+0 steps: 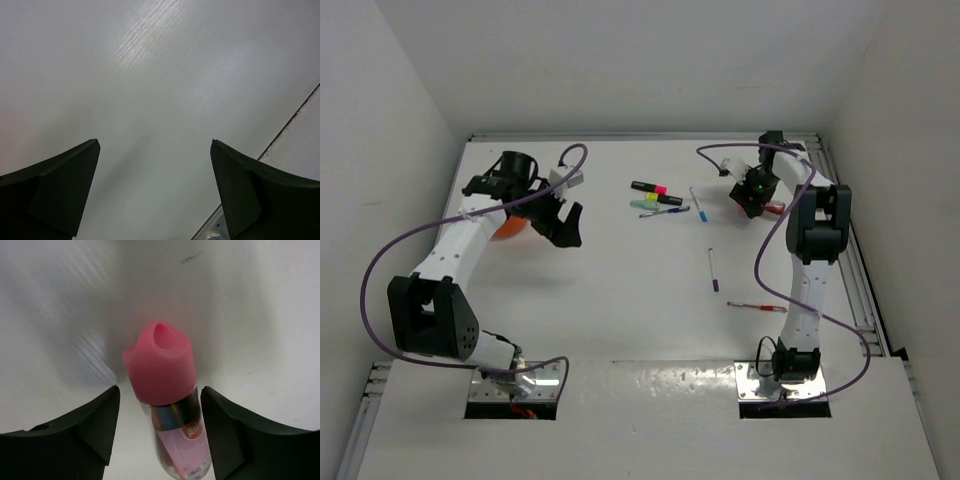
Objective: Sort the stationery into containers
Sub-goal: Pick up the stationery from the center of the board, then place the stationery in the storage box.
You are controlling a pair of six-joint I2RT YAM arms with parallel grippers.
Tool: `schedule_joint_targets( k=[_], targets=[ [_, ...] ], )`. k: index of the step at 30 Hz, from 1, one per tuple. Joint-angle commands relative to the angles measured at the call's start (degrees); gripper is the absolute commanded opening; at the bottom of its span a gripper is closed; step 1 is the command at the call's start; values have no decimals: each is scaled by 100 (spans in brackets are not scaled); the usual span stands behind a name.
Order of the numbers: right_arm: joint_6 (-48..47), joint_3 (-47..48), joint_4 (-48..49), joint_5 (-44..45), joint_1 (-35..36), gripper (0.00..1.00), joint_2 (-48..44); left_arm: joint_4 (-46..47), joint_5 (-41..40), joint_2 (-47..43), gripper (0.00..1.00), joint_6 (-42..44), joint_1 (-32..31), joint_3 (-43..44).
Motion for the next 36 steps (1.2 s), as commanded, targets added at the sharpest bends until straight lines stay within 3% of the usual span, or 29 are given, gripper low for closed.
schedule_joint_targets(
  k=[1,3,9,10,13,21,24,25,27,30,36],
  targets=[
    [-207,-41,-38,-4,-116,64,79,110,146,51,99,79,114,13],
    [-216,-58,-46,14,-152,61,114,119,243,69,99,70,167,57],
    [-207,-313,120,-30,-82,35,-96,486,1103,-360,96,44,544,-179],
    [-181,-374,103,-117,-55,24,-149,584,1296,-466,95,0,580,-224],
    [29,-427,-107,-502,103,5,-727,892,1657,-967,89,17,763,-391],
    [1074,-497,-916,-2761,1104,0,-2740,1279,2833,-2092,76,158,905,-444],
    [1760,-875,-654,-3702,1605,0,-3584,1551,3195,-2269,73,-289,879,-382],
    [2371,-1189,-200,-4034,1858,0,-3986,1734,3257,-2321,73,-412,879,-321],
    [3103,-1560,791,-4248,2141,0,-4393,1989,3415,-2339,70,-745,861,-207],
    [3905,-1983,1489,-4416,2913,0,-4903,2568,3758,-2287,63,-1394,765,57],
    [4416,-1667,1396,-4636,3547,0,-4861,3344,4137,-2242,47,-2495,72,154]
  ],
)
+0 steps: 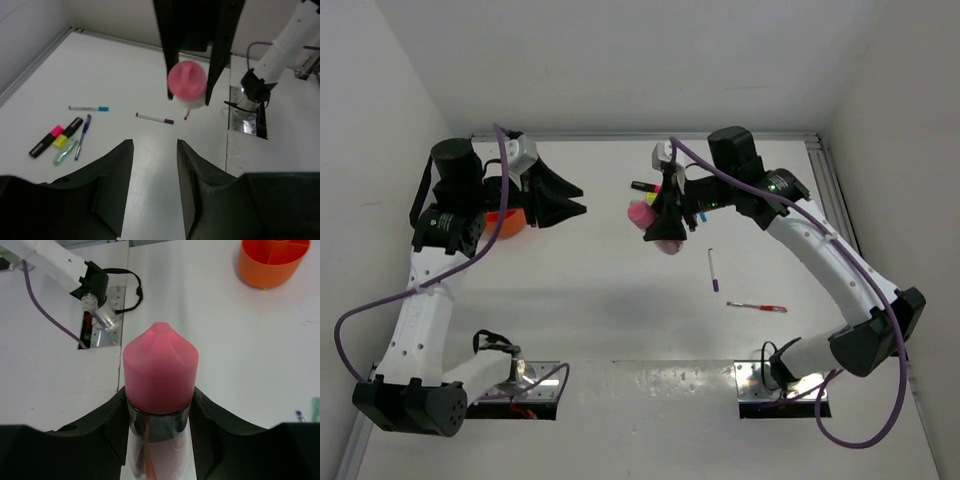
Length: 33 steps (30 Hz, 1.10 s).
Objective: Sort the stationery into containers
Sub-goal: Place the stationery in the storage box.
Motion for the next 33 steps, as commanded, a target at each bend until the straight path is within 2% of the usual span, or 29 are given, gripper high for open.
schedule_joint_targets(
  k=[1,6,13,26,33],
  targets=[
    [340,276,265,-299,241,0,151,756,456,-13,45,-771,-388,152],
    [111,575,10,-53,636,0,406,994,315,-39,40,-1123,-758,11],
    [14,927,-113,62,813,0,670,748,473,75,29,-983,-934,-77],
    [-118,1226,-227,149,1068,0,872,186,262,75,27,-500,-1127,-244],
    [-268,1323,-377,202,1200,0,978,159,227,57,20,-500,-1198,-305]
  ],
)
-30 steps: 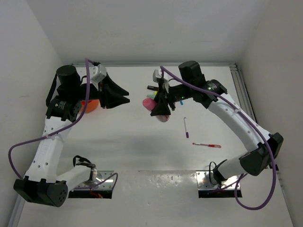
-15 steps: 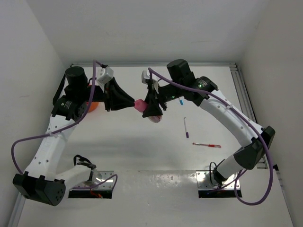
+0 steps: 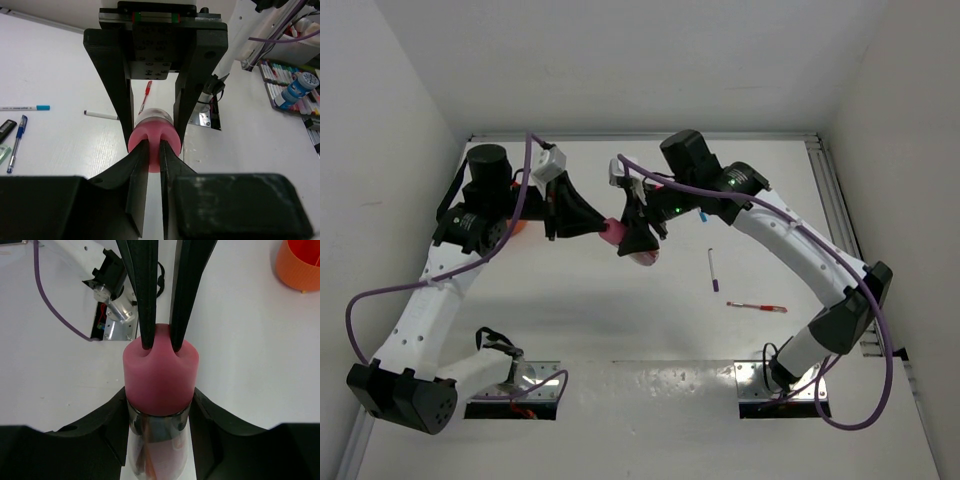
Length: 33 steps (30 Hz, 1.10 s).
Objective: Sort the stationery into containers
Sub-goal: Place the stationery in the storage box.
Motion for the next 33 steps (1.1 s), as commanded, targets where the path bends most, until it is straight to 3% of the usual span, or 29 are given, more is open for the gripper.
schedule_joint_targets(
  k=[1,4,5,7,9,13,14,18,23,26,27,30,33],
  targets=[
    [-148,383,239,-200,133,0,23,-7,15,-78,20,117,-100,-41],
    [-104,436,283,-165,133,0,58,-226,-142,-78,15,432,-144,-59],
    [-95,462,292,-156,133,0,58,-348,-247,-87,9,651,-145,-67],
    [-69,488,301,-104,133,0,58,-857,-580,-105,0,1176,-145,-59],
    [-51,471,319,-68,133,5,40,-1692,-766,-17,0,1670,-153,55],
    [151,357,459,64,46,45,-12,-2712,-969,176,0,2540,75,555],
    [195,331,546,177,-7,62,-38,-3001,-969,316,0,2630,214,661],
    [388,155,600,371,-183,80,-144,-3434,-820,651,0,2788,637,1066],
    [389,-170,644,442,-744,83,-381,-3672,-1371,1020,0,2807,1199,1609],
    [266,-556,670,626,-1105,84,-592,-3400,-2653,1152,0,2526,1577,1909],
    [222,-740,661,713,-1193,84,-688,-3365,-3405,1205,0,2525,1639,2206],
    [134,-1074,635,854,-1501,84,-820,-3732,-4349,1722,0,2857,1911,3205],
    [116,-1251,486,1161,-1694,84,-847,-4103,-4817,2434,0,2886,2586,3964]
  ],
)
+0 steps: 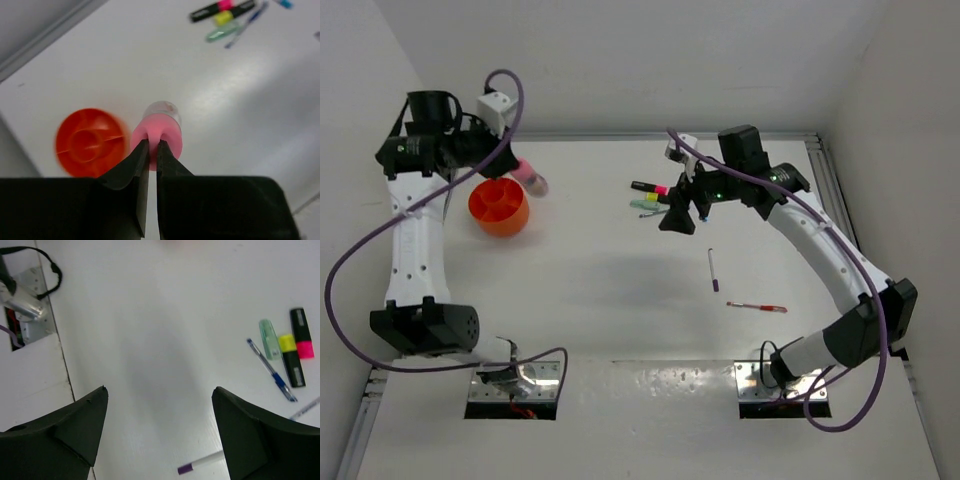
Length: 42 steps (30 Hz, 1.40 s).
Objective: Sort the stationery into containers
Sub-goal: Place the stationery in the storage box.
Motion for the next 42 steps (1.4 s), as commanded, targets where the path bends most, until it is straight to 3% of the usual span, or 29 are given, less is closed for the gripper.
schedule_joint_targets(
  k=[1,5,10,18,27,42],
  targets=[
    [-124,-220,-10,334,-191,84,-189,-95,-1151,470,0,140,689,745],
    [-19,-641,59,457,-349,84,-260,127,-1398,927,0,87,1182,1210],
    [-45,-800,-11,466,-569,84,-295,-366,-1170,1859,0,70,1463,2116],
    [-54,-985,7,343,-859,84,-321,-119,-1064,2176,0,-88,1499,2082],
    [-71,-1047,51,238,-1053,84,-260,161,-1038,2132,0,-71,1402,1431],
    [-54,-1073,7,185,-1079,84,-189,320,-1204,2431,0,-36,1218,1502]
  ],
)
